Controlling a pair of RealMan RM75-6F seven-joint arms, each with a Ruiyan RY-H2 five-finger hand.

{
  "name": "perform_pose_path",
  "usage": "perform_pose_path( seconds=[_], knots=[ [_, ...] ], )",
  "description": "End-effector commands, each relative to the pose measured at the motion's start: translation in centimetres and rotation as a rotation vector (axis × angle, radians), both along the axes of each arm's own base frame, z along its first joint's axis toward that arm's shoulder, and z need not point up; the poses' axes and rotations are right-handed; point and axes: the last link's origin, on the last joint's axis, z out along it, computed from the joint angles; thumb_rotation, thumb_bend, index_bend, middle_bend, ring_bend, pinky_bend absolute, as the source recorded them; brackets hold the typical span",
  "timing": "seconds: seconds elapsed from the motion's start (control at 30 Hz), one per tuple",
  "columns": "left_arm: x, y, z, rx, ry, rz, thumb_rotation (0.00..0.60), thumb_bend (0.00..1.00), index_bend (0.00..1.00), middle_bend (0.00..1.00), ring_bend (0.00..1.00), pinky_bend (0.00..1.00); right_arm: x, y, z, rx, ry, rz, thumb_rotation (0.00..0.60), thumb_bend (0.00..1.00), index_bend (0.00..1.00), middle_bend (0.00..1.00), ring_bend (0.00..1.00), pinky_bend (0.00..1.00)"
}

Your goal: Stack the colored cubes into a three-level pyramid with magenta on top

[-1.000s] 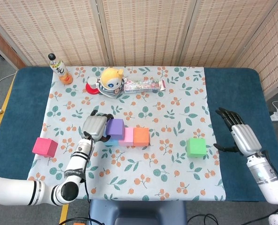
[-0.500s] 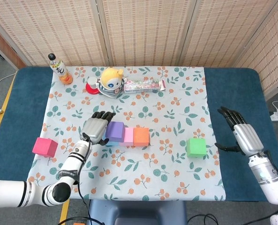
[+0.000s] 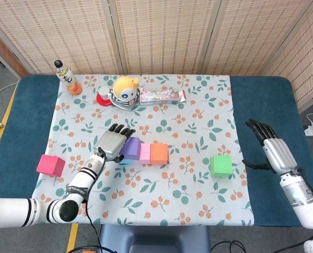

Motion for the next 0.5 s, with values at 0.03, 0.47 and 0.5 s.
perform_pose_path(
  seconds=[0.03,0.47,0.5],
  knots=[
    [-0.01,0.10,-0.25,0.000,0.005,0.002,0.600,0.32,0.15,0.18,0.08,0.04,-0.03,-0.01,0.04,-0.001,0.000,-0.002,0.600,0.05,0.00,0.00,0.00,0.00],
    [0.92,-0.04,0.19,0.045,-0.076,0.013,0.600,0.32,0.31,0.38,0.24,0.05,-0.10,0.02,0.25,-0.009,0.000,-0.005,0.600,0.05,0.00,0.00,0.00,0.00],
    [0.99,-0.10,0.22,0.046,-0.083,0.017,0.600,0.32,0.31,0.38,0.24,0.05,-0.09,0.03,0.26,-0.008,0.000,-0.005,0.600,0.05,0.00,0.00,0.00,0.00]
  ],
)
